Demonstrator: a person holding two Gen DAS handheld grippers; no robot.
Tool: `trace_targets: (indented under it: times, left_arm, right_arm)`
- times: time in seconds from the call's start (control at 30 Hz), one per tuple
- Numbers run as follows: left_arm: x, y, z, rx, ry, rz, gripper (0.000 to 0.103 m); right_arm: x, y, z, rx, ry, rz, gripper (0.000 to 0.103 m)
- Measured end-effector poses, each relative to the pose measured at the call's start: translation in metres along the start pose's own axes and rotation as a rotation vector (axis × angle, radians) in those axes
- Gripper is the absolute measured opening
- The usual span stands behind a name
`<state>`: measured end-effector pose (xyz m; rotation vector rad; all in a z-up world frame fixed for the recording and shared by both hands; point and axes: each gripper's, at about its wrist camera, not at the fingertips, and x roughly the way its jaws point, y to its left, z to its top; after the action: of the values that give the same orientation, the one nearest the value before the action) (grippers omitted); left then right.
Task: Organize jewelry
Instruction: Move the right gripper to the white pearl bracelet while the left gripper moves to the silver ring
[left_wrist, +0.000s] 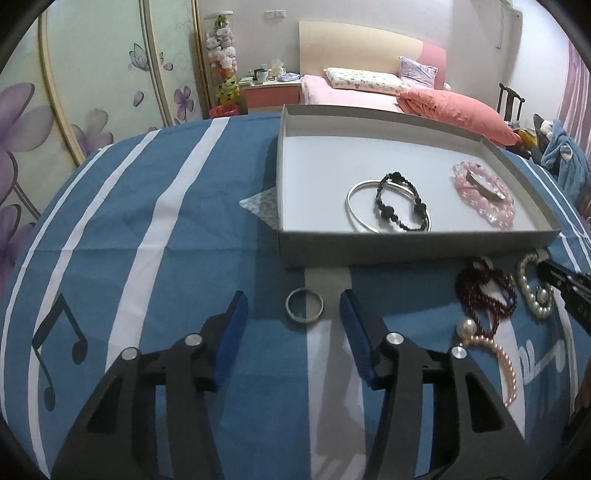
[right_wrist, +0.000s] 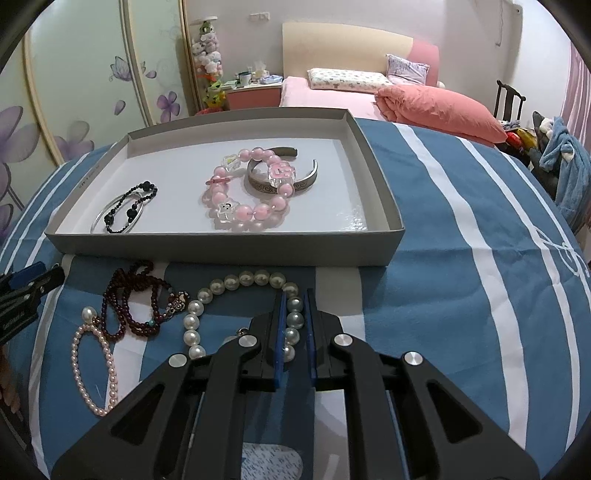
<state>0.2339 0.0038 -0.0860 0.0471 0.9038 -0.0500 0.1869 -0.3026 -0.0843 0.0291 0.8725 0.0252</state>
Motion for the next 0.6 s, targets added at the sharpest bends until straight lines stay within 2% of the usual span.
trace_targets:
  times: [0.1, 0.13, 0.17, 0.4, 0.6]
  left_arm:
    - [0.000, -0.003, 0.001, 0.012, -0.005, -0.005, 0.035]
    - [0.000, -0.005, 0.001, 0.019, -0.007, -0.006, 0.024]
    - [-0.001, -0.006, 0.001, 0.023, -0.008, -0.006, 0.022]
    - [-0.012, -0.015, -0.013, 0.073, -0.009, -0.042, 0.022]
    - [-0.011, -0.014, -0.013, 0.068, -0.007, -0.059, 0.022]
  right_arm:
    - [0.000, 0.001, 0.000, 0.000, 0.000, 0.000, 0.011]
    - [0.000, 0.001, 0.000, 0.000, 0.000, 0.000, 0.011]
    - [0.000, 0.000, 0.000, 0.001, 0.000, 0.000, 0.011]
    - [-0.006, -0.004, -0.007, 0.007, 0.000, 0.005, 0.011]
    - [-0.007, -0.007, -0.007, 0.024, 0.000, 0.002, 0.011]
